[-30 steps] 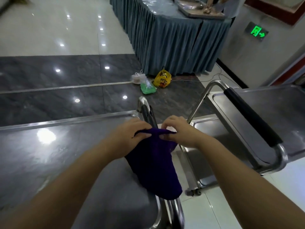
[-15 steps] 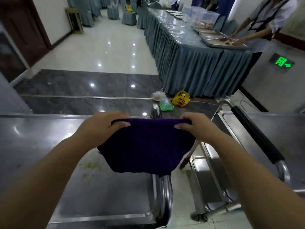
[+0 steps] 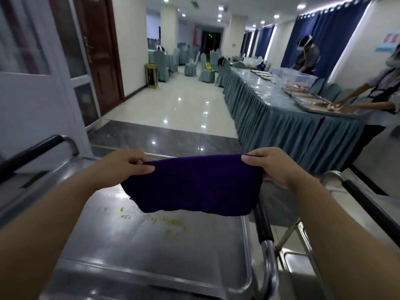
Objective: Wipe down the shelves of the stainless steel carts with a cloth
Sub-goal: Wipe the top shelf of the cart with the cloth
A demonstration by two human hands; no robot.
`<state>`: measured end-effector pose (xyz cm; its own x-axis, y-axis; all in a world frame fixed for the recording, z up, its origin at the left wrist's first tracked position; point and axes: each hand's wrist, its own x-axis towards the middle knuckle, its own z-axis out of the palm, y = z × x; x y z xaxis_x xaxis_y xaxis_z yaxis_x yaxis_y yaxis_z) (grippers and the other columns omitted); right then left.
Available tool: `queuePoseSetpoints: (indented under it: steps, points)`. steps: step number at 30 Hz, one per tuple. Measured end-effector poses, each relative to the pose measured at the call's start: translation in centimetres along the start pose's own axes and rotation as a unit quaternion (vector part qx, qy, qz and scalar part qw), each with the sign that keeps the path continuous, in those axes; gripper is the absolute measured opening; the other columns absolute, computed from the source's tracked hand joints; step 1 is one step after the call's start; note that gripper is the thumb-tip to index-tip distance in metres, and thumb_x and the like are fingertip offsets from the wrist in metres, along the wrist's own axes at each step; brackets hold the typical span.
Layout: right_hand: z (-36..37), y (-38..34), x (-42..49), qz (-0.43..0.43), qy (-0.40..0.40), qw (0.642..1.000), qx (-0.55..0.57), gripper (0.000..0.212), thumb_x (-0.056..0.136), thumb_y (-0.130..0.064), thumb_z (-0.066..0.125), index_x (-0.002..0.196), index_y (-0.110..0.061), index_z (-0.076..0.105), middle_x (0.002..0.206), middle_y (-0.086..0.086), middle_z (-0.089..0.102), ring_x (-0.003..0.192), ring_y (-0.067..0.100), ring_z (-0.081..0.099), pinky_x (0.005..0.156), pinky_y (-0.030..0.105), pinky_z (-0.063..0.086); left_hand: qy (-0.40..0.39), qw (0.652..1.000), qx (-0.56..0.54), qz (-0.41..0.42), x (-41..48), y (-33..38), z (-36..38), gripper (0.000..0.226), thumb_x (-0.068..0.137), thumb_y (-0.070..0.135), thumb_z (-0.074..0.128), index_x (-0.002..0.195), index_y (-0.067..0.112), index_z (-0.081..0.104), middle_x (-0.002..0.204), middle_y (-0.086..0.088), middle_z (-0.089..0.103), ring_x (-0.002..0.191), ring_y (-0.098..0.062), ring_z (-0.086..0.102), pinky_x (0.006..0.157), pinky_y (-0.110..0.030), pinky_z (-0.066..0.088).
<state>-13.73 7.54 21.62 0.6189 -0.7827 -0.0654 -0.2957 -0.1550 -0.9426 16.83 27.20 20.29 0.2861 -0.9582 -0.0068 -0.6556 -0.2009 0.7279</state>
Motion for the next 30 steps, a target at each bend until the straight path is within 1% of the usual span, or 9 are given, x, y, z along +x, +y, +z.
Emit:
queuePoseSetpoints:
  steps: [4, 7, 10, 13, 18, 21, 24, 27, 30]
  points:
    - [8.0, -1.2, 0.5, 0.023, 0.088, 0.994, -0.056, 0.013, 0.08, -0.026, 0.074, 0.076, -0.014, 0.074, 0.074, 0.002, 0.072, 0.072, 0.017, 0.067, 0.059, 0.027, 0.053, 0.069, 0.996, -0.003, -0.058, -2.7, -2.3, -2.3, 0.02, 0.081, 0.042, 0.066, 0.073, 0.025, 0.072, 0.07, 0.004, 0.069, 0.063, -0.011, 0.065, 0.057, -0.023, 0.048]
    - [14.4, -2.3, 0.3, 0.035, 0.111, 0.99, -0.079, 0.016, 0.081, -0.026, 0.073, 0.075, -0.011, 0.073, 0.074, 0.006, 0.071, 0.074, 0.02, 0.067, 0.067, 0.035, 0.057, 0.094, 0.99, -0.032, -0.102, -4.6, -3.7, -3.4, 0.021, 0.08, 0.036, 0.069, 0.074, 0.017, 0.073, 0.071, 0.002, 0.068, 0.062, -0.009, 0.062, 0.056, -0.019, 0.049]
    - [20.8, -3.8, -0.4, 0.008, 0.082, 0.993, -0.086, 0.019, 0.081, -0.026, 0.072, 0.072, -0.009, 0.072, 0.074, 0.014, 0.07, 0.065, 0.021, 0.063, 0.07, 0.04, 0.056, 0.089, 0.984, -0.072, -0.135, -6.2, -4.9, -3.7, 0.018, 0.079, 0.023, 0.071, 0.077, 0.006, 0.072, 0.071, -0.008, 0.068, 0.055, -0.012, 0.06, 0.05, -0.02, 0.05]
    - [26.5, -5.4, -1.5, -0.02, 0.017, 0.998, -0.052, 0.011, 0.082, -0.018, 0.071, 0.082, -0.008, 0.073, 0.073, 0.014, 0.069, 0.067, 0.021, 0.063, 0.069, 0.041, 0.056, 0.082, 0.963, -0.204, -0.157, -7.5, -6.1, -3.9, 0.01, 0.08, 0.008, 0.069, 0.075, 0.0, 0.065, 0.06, -0.01, 0.066, 0.05, -0.02, 0.064, 0.046, -0.028, 0.054]
    - [31.6, -7.6, -3.1, -0.096, -0.104, 0.99, -0.022, 0.025, 0.081, 0.003, 0.066, 0.104, -0.007, 0.07, 0.089, 0.011, 0.071, 0.075, 0.008, 0.066, 0.067, 0.021, 0.055, 0.119, 0.935, -0.299, -0.151, -9.0, -8.0, -5.4, 0.015, 0.081, -0.002, 0.066, 0.067, 0.003, 0.061, 0.053, -0.008, 0.064, 0.05, -0.018, 0.067, 0.049, -0.027, 0.055]
    - [33.0, -8.2, -3.2, -0.153, -0.15, 0.975, -0.055, 0.04, 0.071, 0.001, 0.075, 0.106, -0.017, 0.069, 0.091, 0.0, 0.069, 0.077, 0.0, 0.063, 0.066, 0.014, 0.05, 0.148, 0.925, -0.316, -0.148, -9.9, -9.1, -6.5, 0.013, 0.08, 0.0, 0.068, 0.069, 0.006, 0.062, 0.056, -0.009, 0.066, 0.054, -0.02, 0.068, 0.056, -0.031, 0.058]
    - [34.7, -8.2, -2.5, -0.181, -0.153, 0.967, -0.092, 0.056, 0.064, -0.008, 0.082, 0.106, -0.038, 0.062, 0.102, -0.008, 0.063, 0.094, 0.006, 0.06, 0.081, 0.028, 0.054, 0.184, 0.92, -0.322, -0.128, -10.5, -10.0, -7.5, 0.007, 0.08, 0.001, 0.068, 0.08, 0.006, 0.063, 0.068, -0.014, 0.068, 0.059, -0.021, 0.07, 0.054, -0.028, 0.057]
    - [36.4, -8.2, -1.0, -0.217, -0.112, 0.962, -0.12, 0.046, 0.075, -0.008, 0.073, 0.114, -0.03, 0.062, 0.103, -0.009, 0.061, 0.096, 0.009, 0.059, 0.085, 0.035, 0.052, 0.199, 0.933, -0.278, -0.109, -10.7, -10.9, -8.7, 0.008, 0.081, 0.006, 0.068, 0.089, 0.004, 0.065, 0.075, -0.012, 0.071, 0.064, -0.016, 0.07, 0.056, -0.022, 0.057]
    - [36.9, -8.3, 0.9, -0.221, -0.1, 0.965, -0.099, 0.028, 0.088, -0.008, 0.059, 0.111, -0.023, 0.062, 0.099, -0.005, 0.065, 0.092, 0.009, 0.062, 0.082, 0.03, 0.053, 0.215, 0.931, -0.284, -0.083, -10.7, -12.5, -10.1, 0.02, 0.079, 0.009, 0.07, 0.097, 0.012, 0.065, 0.075, -0.001, 0.072, 0.065, -0.008, 0.069, 0.053, -0.014, 0.052]
